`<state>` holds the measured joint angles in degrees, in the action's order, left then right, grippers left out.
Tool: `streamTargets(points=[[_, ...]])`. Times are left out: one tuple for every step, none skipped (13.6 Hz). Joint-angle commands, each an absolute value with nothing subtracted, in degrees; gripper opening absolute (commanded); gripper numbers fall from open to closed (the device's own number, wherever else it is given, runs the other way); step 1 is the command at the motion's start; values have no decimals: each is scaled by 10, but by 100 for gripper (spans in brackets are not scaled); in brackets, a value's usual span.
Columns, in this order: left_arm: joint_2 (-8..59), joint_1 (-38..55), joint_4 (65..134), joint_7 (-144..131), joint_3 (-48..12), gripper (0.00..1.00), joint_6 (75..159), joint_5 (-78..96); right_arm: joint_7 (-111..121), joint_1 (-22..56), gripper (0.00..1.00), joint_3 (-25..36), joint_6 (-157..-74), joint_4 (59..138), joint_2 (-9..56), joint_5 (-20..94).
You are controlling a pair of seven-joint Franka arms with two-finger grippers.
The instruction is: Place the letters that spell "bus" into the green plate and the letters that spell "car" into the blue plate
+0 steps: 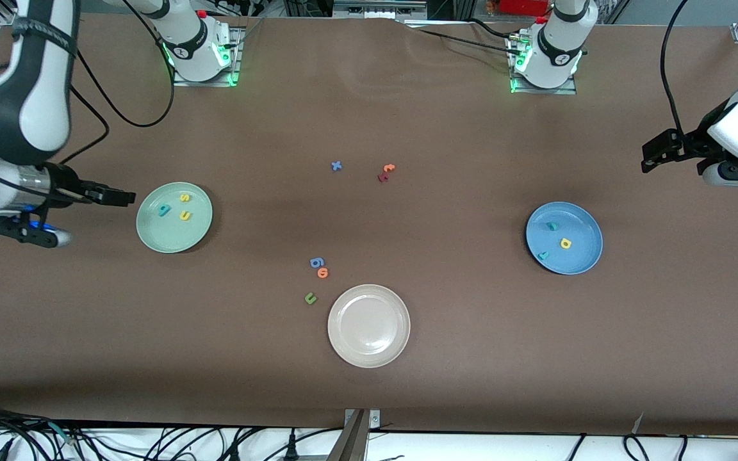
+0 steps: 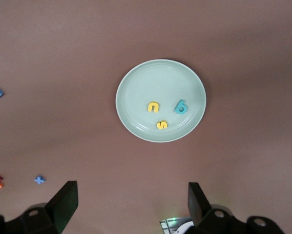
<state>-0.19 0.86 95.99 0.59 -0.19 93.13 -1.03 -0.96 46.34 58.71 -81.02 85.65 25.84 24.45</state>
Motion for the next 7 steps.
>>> streamTargets(points=[[-5, 9, 964, 12, -1, 100, 938, 7, -2, 464, 99, 593, -767, 804, 265, 229], [-5, 9, 964, 12, -1, 100, 938, 7, -1, 465, 99, 593, -752, 797, 264, 229], [-5, 9, 964, 12, -1, 100, 938, 7, -1, 465, 99, 594, -744, 785, 264, 227], [-5, 9, 964, 12, -1, 100, 938, 7, 1, 465, 100, 597, -737, 776, 263, 224], [-5, 9, 964, 12, -1, 100, 938, 7, -2, 467, 100, 600, -736, 776, 262, 221], [-5, 9, 964, 12, -1, 100, 938, 7, -2, 467, 100, 601, -728, 776, 259, 216], [-5, 9, 964, 12, -1, 100, 938, 7, -2, 467, 100, 605, -728, 776, 259, 215]])
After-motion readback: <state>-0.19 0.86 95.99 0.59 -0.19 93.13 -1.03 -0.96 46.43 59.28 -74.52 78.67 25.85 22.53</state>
